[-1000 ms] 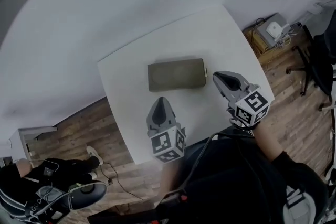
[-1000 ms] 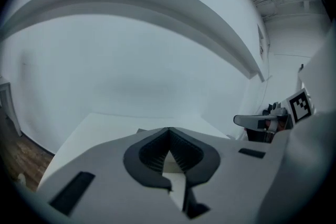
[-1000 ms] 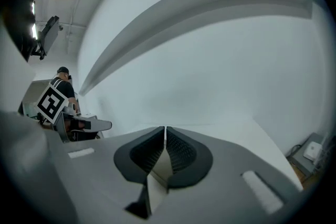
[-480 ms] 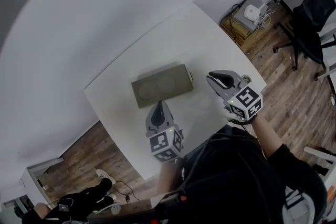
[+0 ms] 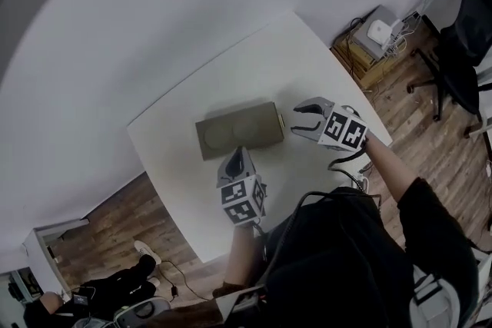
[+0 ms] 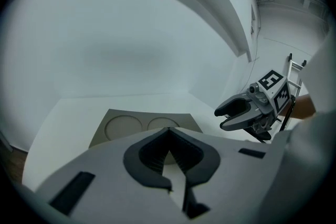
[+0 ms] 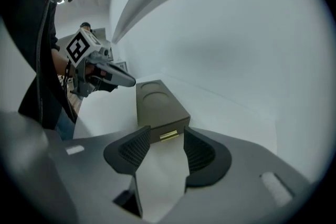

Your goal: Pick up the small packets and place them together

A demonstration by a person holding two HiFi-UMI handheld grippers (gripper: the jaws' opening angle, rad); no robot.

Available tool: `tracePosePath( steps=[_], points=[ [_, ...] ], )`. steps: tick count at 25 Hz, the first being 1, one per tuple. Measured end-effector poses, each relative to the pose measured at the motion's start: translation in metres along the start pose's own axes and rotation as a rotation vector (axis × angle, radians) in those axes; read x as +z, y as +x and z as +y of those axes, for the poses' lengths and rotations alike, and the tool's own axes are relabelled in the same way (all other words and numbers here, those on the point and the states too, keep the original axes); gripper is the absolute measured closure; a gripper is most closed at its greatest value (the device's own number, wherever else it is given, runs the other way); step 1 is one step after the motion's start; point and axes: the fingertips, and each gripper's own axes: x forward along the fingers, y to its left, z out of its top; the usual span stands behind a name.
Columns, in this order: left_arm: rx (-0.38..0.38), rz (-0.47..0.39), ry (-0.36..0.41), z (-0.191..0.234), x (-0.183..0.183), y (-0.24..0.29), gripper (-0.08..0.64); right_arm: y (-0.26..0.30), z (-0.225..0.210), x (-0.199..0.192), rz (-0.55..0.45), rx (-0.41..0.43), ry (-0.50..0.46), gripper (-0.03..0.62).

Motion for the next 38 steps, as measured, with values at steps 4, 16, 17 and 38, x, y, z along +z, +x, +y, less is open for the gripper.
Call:
tracePosePath(
  steps=[4, 16, 17, 38],
  points=[
    [0.034, 0.042, 0.037, 0.009, -0.004, 0.015, 0.562, 0.030, -0.006, -0.016, 0.135, 0.081, -0.111, 0.408],
    [0.029, 0.166, 0.002, 0.011, -0.026, 0.040, 0.562, 0.075, -0.008, -0.041, 0.354, 0.158, -0.358, 0.399],
    [0.027, 0.168, 0.010, 0.010, -0.026, 0.039, 0.561, 0.077, -0.007, -0.041, 0.351, 0.157, -0.356, 0.400],
    [0.036, 0.239, 0.067, 0.008, -0.026, 0.045, 0.563, 0.066, -0.017, -0.057, 0.381, 0.175, -0.360, 0.419]
  ],
)
